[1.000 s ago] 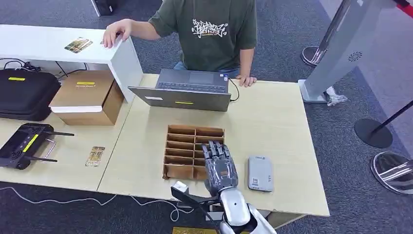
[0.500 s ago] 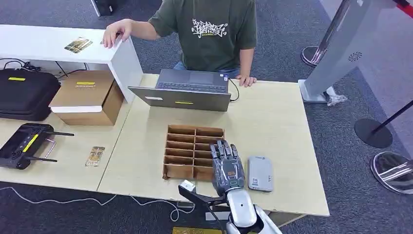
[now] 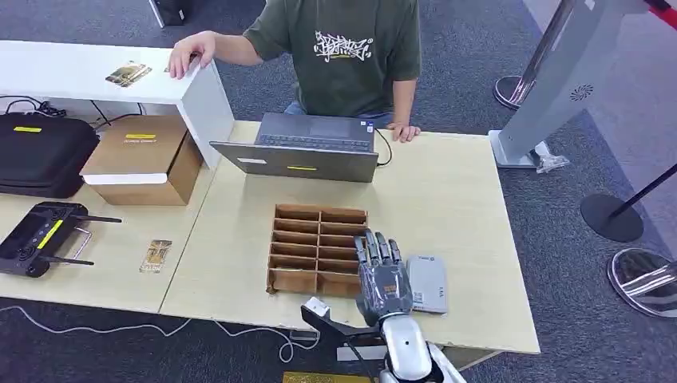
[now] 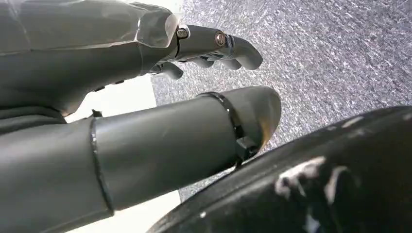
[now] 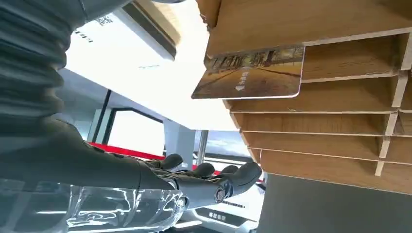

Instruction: Pass the card to the sensor for recognition and then transmit it.

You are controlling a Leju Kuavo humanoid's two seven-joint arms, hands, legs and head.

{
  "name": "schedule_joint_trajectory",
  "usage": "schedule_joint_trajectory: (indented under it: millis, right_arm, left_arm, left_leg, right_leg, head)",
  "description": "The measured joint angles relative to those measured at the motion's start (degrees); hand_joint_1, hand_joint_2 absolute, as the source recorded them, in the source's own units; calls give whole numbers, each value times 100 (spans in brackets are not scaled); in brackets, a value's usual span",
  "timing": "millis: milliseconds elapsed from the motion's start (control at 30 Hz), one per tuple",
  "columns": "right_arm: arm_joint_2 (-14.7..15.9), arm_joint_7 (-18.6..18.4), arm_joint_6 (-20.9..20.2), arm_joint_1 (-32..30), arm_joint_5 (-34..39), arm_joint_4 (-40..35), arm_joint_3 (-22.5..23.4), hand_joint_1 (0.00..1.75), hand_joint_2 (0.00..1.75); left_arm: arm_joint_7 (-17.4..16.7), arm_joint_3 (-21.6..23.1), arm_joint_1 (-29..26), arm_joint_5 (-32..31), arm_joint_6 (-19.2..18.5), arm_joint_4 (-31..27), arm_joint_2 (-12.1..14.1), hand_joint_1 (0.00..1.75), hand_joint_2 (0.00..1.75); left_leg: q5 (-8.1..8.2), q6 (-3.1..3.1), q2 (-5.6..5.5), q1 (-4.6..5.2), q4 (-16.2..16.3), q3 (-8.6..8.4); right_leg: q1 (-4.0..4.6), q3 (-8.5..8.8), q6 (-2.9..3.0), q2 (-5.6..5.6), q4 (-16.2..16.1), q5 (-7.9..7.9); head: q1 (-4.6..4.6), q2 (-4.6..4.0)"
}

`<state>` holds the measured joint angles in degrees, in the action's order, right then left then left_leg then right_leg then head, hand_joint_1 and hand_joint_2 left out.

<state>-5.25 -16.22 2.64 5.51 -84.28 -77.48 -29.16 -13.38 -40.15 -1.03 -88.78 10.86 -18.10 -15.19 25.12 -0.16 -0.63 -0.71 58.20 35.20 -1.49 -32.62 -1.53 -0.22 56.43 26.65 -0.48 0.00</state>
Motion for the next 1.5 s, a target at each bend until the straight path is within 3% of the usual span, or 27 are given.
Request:
schedule_joint_trajectory:
  millis: [600,1500]
  right_arm:
    - [-181,125,-181,52,184,118,-20,0,175]
    - [-184,129,-203,79,94,109,-50,0,175]
  left_arm:
    - [-31,-66,7,0,-9,-2,-4,0,0]
    - [-31,-219,-2,0,-109,-81,-37,0,0]
  left_leg:
    - [0,0,0,0,0,0]
    - [0,0,0,0,0,0]
  right_leg:
    - [0,2,0,-1,0,0]
    - [0,2,0,-1,0,0]
  head:
    - [0,0]
    - [0,0]
